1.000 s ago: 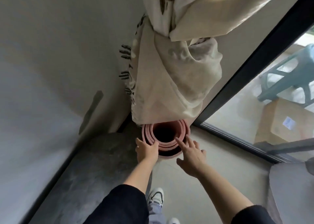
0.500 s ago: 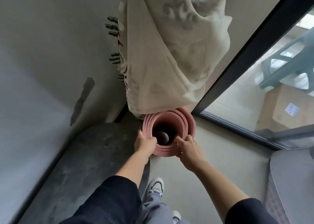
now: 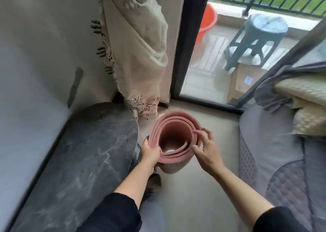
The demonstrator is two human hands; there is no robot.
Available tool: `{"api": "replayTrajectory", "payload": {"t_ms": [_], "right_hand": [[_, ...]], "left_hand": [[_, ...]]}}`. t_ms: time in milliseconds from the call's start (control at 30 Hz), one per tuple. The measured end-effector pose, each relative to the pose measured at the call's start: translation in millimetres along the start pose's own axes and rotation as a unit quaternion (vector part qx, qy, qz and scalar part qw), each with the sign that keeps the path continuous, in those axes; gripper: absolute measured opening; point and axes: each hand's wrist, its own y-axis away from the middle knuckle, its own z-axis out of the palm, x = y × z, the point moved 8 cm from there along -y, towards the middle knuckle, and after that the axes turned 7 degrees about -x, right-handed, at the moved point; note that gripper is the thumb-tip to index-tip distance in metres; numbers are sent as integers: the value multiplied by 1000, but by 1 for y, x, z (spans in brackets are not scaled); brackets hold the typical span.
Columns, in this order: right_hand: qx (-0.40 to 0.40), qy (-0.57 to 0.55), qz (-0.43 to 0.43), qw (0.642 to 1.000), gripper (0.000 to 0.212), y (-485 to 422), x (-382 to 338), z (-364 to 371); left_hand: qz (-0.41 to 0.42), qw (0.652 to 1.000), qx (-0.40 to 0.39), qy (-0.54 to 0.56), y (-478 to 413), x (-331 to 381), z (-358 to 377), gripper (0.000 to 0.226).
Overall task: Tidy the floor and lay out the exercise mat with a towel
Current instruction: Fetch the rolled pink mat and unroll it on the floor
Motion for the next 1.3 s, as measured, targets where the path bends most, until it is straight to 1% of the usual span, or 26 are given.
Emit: {"api": "replayTrajectory", "payload": {"t_ms": [33, 67, 100, 133, 167, 200, 300, 367, 467, 567, 633, 700, 767, 833, 900, 1000, 1133, 1200, 1233, 1300], "right_hand": [[53, -18, 10, 998, 54, 22, 12, -13], [87, -33, 29, 995, 59, 46, 25, -23], [99, -52, 52, 992, 69, 66, 38, -29], [95, -74, 78, 990, 78, 92, 54, -32], [82, -89, 105, 987, 83, 110, 68, -32], [71, -106, 137, 982, 79, 139, 87, -32], [61, -162, 220, 960, 45, 203, 125, -31], [35, -186, 261, 947, 34, 237, 143, -26], [-15, -137, 268, 954, 31, 291, 162, -12], [-30, -91, 266, 959, 28, 362, 187, 8], [-30, -71, 278, 957, 26, 409, 206, 22], [-16, -95, 299, 949, 22, 453, 228, 36], [20, -107, 328, 938, 18, 501, 254, 44], [43, -90, 354, 930, 24, 544, 274, 46], [62, -54, 378, 922, 36, 583, 293, 44], [112, -48, 406, 906, 45, 651, 330, 32], [175, -87, 416, 888, 38, 730, 380, 9], [176, -93, 432, 880, 33, 769, 414, 3], [166, -89, 440, 878, 32, 785, 430, 2], [141, -80, 462, 872, 34, 829, 476, 0]], "left_hand": [[16, 1000, -6, -6, 18, -10, 7, 67], [29, 999, -12, -14, 39, -21, 15, 66], [41, 998, -21, -29, 58, -31, 22, 67], [53, 997, -34, -47, 83, -43, 32, 70], [65, 995, -49, -60, 104, -51, 40, 72], [74, 992, -64, -79, 131, -64, 49, 72], [95, 980, -109, -134, 186, -89, 65, 67], [94, 970, -142, -172, 213, -104, 72, 65], [83, 956, -175, -222, 246, -138, 80, 65], [83, 933, -214, -277, 279, -182, 93, 63], [86, 912, -243, -319, 300, -210, 104, 62], [87, 894, -266, -349, 319, -239, 114, 59], [84, 882, -289, -363, 340, -271, 128, 57], [75, 876, -313, -360, 361, -303, 140, 56], [65, 868, -340, -355, 383, -331, 152, 58], [77, 842, -374, -381, 426, -367, 188, 59], [98, 796, -426, -420, 485, -413, 251, 57], [121, 769, -446, -443, 514, -441, 288, 58], [131, 757, -453, -453, 525, -453, 304, 57], [164, 721, -468, -484, 553, -492, 353, 58]]}}
